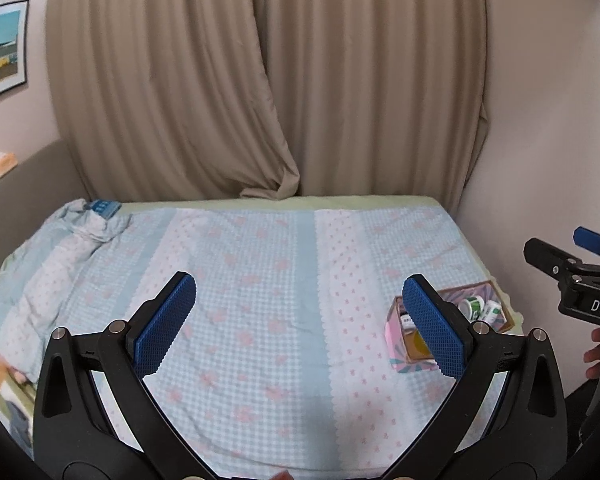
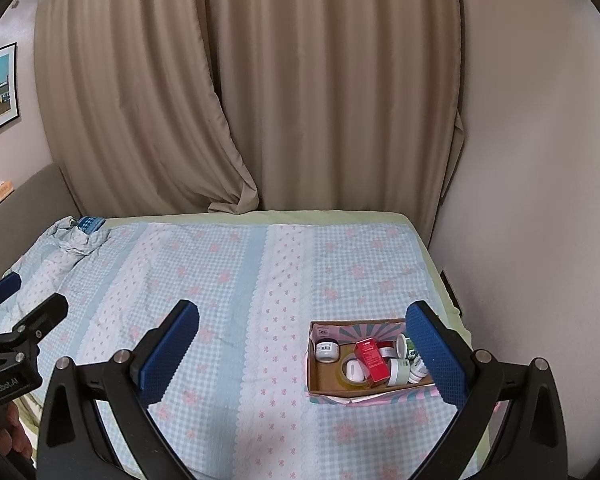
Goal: Organize rigid objects
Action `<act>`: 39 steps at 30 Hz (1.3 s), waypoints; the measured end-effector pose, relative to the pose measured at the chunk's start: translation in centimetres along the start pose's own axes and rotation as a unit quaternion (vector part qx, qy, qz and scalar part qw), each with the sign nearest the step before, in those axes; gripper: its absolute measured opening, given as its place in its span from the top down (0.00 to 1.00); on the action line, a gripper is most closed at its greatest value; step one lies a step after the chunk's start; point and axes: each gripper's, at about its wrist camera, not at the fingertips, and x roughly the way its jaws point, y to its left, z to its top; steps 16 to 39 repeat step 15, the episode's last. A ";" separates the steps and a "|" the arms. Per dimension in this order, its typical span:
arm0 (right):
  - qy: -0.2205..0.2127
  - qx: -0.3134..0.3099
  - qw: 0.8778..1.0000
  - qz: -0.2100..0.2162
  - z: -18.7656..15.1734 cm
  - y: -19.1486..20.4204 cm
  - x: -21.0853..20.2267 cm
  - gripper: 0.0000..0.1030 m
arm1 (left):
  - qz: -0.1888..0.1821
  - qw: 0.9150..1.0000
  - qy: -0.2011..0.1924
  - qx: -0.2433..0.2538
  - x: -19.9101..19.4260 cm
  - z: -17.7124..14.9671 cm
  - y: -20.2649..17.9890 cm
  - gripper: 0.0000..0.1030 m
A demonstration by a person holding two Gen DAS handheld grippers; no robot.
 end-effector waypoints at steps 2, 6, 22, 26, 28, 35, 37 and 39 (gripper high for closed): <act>0.000 0.001 1.000 0.000 0.1 -0.1 0.2 0.00 | 0.005 1.000 -0.004 -0.004 -0.1 0.1 0.1 0.00; -0.001 0.001 1.000 0.001 0.2 0.0 0.3 0.00 | 0.007 1.000 -0.012 -0.005 0.1 0.0 0.2 0.00; 0.010 0.010 1.000 0.003 0.0 0.3 1.7 0.00 | 0.001 1.000 -0.007 -0.010 1.4 0.0 1.4 0.00; 0.010 0.010 1.000 0.003 0.0 0.3 1.7 0.00 | 0.001 1.000 -0.007 -0.010 1.4 0.0 1.4 0.00; 0.010 0.010 1.000 0.003 0.0 0.3 1.7 0.00 | 0.001 1.000 -0.007 -0.010 1.4 0.0 1.4 0.00; 0.010 0.010 1.000 0.003 0.0 0.3 1.7 0.00 | 0.001 1.000 -0.007 -0.010 1.4 0.0 1.4 0.00; 0.010 0.010 1.000 0.003 0.0 0.3 1.7 0.00 | 0.001 1.000 -0.007 -0.010 1.4 0.0 1.4 0.00; 0.010 0.010 1.000 0.003 0.0 0.3 1.7 0.00 | 0.001 1.000 -0.007 -0.010 1.4 0.0 1.4 0.00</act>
